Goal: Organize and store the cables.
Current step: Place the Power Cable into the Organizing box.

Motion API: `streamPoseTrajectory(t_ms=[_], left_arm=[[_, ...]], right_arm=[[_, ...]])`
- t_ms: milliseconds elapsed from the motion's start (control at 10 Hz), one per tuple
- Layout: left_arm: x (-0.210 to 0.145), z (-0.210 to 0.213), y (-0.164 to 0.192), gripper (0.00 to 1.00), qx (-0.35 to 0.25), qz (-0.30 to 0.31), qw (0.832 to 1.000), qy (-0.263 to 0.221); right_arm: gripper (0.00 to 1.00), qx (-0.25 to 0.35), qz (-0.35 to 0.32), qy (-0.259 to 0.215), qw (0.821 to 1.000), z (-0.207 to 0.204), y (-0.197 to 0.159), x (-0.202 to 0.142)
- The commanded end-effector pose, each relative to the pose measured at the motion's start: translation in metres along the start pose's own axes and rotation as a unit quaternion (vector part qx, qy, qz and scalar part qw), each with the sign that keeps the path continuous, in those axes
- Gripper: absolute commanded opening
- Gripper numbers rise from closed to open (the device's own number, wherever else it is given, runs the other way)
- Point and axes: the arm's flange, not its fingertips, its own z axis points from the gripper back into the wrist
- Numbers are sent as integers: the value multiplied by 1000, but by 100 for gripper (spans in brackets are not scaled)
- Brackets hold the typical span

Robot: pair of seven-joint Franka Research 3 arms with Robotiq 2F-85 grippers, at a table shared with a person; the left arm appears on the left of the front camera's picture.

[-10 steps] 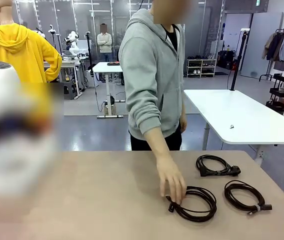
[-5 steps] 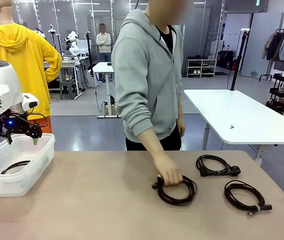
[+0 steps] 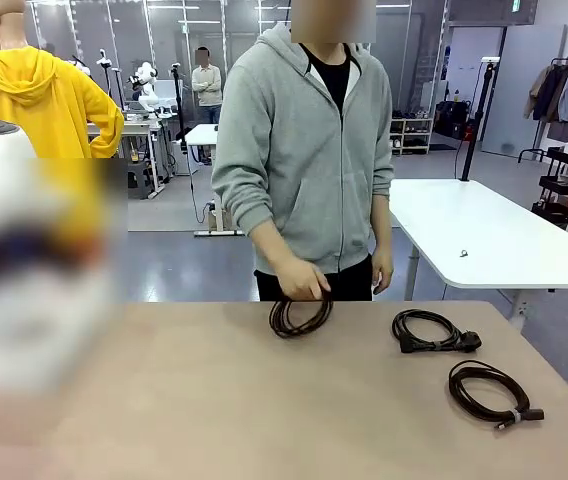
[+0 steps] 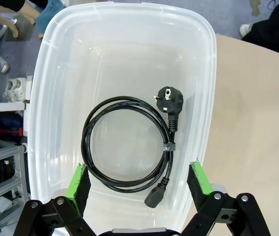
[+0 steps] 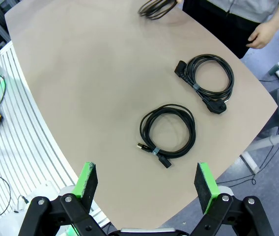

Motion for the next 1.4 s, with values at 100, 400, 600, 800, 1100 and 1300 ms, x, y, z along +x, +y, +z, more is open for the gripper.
streamPoseTrajectory(t_ms=[100, 400, 600, 800, 1100, 1300], left_arm=[[1, -1, 0, 100, 6, -4, 1000, -1], [0, 0, 0, 100, 0, 0, 1000, 0], [-1, 67, -6, 100, -50, -58, 995, -70], [-39, 122, 2, 100, -112, -107, 983, -103], [-111, 148, 14, 100, -178, -200, 958, -102], [-158, 157, 30, 100, -203, -263, 929, -164]], right_arm=[[100, 4, -9, -2, 1000, 1, 1, 3], [100, 4, -9, -2, 1000, 1, 1, 3], [100, 4, -9, -2, 1000, 1, 1, 3], [100, 4, -9, -2, 1000, 1, 1, 3], [100, 4, -9, -2, 1000, 1, 1, 3], [100, 4, -9, -2, 1000, 1, 1, 3]])
